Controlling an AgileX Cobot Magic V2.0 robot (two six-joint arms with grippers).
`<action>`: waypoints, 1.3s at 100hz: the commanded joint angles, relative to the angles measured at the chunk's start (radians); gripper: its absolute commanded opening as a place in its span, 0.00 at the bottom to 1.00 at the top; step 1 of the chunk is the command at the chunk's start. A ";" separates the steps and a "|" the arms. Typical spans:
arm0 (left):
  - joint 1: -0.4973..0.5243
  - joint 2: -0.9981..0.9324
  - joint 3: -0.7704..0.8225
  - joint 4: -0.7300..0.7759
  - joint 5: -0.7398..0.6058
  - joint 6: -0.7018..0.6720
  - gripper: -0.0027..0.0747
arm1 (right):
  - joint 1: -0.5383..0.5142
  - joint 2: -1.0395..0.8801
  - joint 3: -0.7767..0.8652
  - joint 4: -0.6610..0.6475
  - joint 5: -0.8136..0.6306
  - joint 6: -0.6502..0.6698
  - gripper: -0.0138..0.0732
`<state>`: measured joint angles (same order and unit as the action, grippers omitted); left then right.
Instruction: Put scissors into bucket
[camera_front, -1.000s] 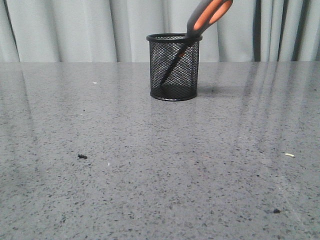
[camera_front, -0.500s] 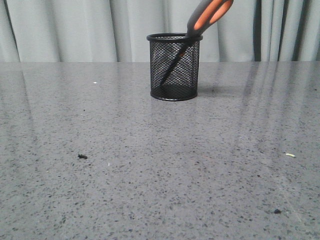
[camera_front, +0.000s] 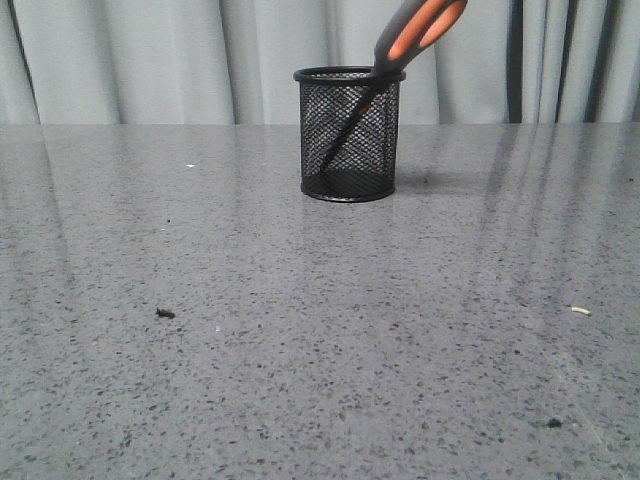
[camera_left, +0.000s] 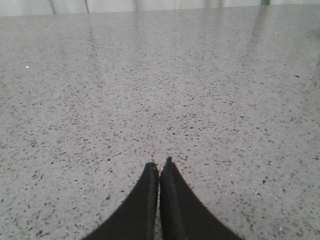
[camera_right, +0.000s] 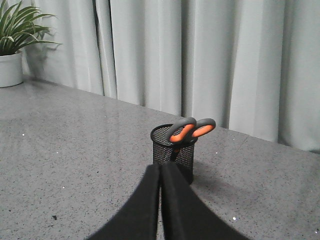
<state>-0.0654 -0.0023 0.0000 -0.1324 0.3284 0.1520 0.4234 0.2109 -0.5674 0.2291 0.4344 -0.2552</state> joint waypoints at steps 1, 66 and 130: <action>0.017 -0.026 0.039 -0.017 -0.043 -0.013 0.01 | 0.003 0.011 -0.021 -0.001 -0.075 -0.008 0.11; 0.024 -0.026 0.039 -0.017 -0.043 -0.013 0.01 | 0.003 0.011 0.005 -0.024 -0.067 -0.008 0.11; 0.024 -0.026 0.039 -0.017 -0.043 -0.013 0.01 | -0.286 -0.084 0.518 -0.181 -0.299 0.198 0.11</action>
<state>-0.0441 -0.0023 0.0000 -0.1362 0.3306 0.1503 0.1766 0.1814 -0.0742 0.1175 0.2333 -0.1412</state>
